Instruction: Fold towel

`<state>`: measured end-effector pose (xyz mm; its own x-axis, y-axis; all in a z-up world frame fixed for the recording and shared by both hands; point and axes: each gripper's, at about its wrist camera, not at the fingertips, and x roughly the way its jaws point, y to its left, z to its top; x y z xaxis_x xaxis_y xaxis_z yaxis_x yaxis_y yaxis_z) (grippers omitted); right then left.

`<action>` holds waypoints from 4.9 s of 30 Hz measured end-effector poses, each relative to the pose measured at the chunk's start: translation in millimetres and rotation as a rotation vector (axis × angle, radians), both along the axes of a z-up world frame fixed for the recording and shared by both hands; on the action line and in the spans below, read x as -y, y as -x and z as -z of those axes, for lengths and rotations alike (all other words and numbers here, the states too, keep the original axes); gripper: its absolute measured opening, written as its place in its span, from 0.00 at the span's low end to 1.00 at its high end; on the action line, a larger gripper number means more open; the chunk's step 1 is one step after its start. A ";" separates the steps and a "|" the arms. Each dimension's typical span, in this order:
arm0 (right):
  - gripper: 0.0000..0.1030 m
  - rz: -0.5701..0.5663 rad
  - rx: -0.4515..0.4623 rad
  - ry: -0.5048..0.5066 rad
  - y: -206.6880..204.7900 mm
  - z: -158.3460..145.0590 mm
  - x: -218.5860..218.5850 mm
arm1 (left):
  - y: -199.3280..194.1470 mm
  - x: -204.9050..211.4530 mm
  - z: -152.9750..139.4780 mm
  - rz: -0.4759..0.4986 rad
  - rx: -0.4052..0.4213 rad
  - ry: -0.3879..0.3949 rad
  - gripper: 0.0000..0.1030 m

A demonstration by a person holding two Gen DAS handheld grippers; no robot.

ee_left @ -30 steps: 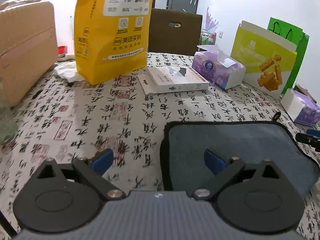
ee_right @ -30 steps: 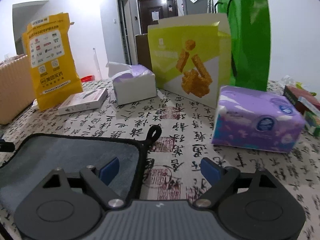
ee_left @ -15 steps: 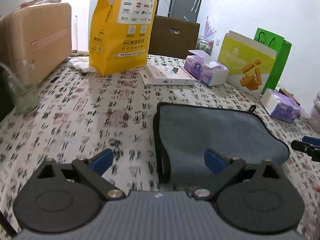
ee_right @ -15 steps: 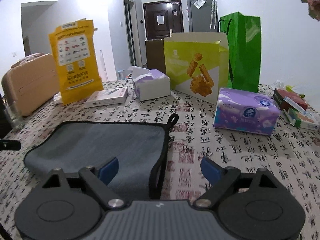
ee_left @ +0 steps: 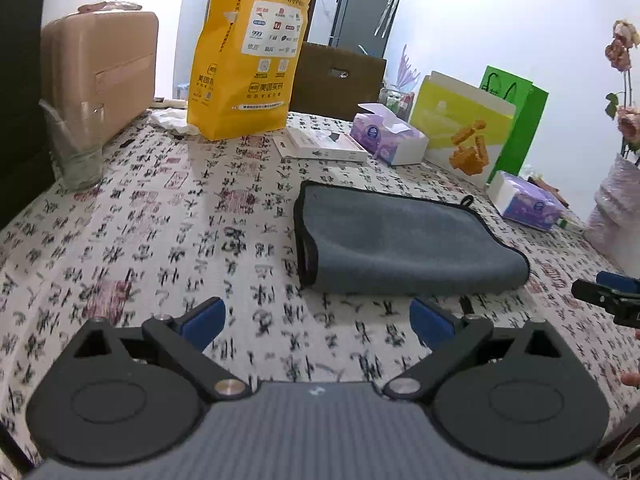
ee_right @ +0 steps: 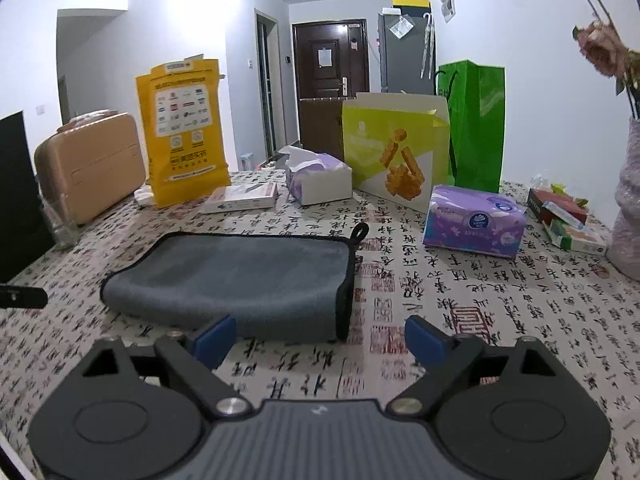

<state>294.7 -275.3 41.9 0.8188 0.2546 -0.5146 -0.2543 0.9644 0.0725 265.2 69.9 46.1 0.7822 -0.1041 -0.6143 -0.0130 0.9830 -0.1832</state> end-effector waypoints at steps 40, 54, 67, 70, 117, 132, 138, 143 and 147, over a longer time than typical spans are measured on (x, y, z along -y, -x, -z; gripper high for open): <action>0.98 -0.046 0.146 -0.061 198.0 -6.9 -26.6 | 183.5 41.9 -15.5 0.024 0.202 -0.112 1.00; 1.00 -0.044 0.212 -0.074 249.3 3.2 -37.2 | 224.7 65.6 -7.5 0.029 0.278 -0.214 1.00; 1.00 -0.070 0.194 -0.071 271.0 8.3 -44.1 | 240.6 65.6 -1.0 0.033 0.307 -0.214 1.00; 1.00 -0.065 0.193 -0.073 274.7 11.1 -45.2 | 243.6 66.2 1.6 0.044 0.308 -0.222 1.00; 1.00 -0.043 0.191 -0.102 308.3 23.2 -40.0 | 275.7 54.1 20.2 0.010 0.309 -0.182 1.00; 1.00 -0.040 0.189 -0.102 308.1 23.3 -39.6 | 275.1 55.1 20.5 0.011 0.309 -0.182 1.00; 1.00 -0.040 0.188 -0.102 307.8 23.4 -39.6 | 275.1 55.4 20.4 0.013 0.308 -0.181 1.00; 1.00 -0.041 0.192 -0.100 307.8 24.0 -39.7 | 275.1 55.7 20.2 0.012 0.310 -0.182 1.00; 1.00 -0.039 0.192 -0.099 307.7 24.4 -39.1 | 274.3 55.9 19.0 0.009 0.312 -0.183 1.00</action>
<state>-13.0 -236.3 17.5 0.8878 0.3298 -0.3209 -0.3098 0.9440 0.1131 -9.0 14.0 27.1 0.9344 -0.0222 -0.3554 0.0247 0.9997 0.0023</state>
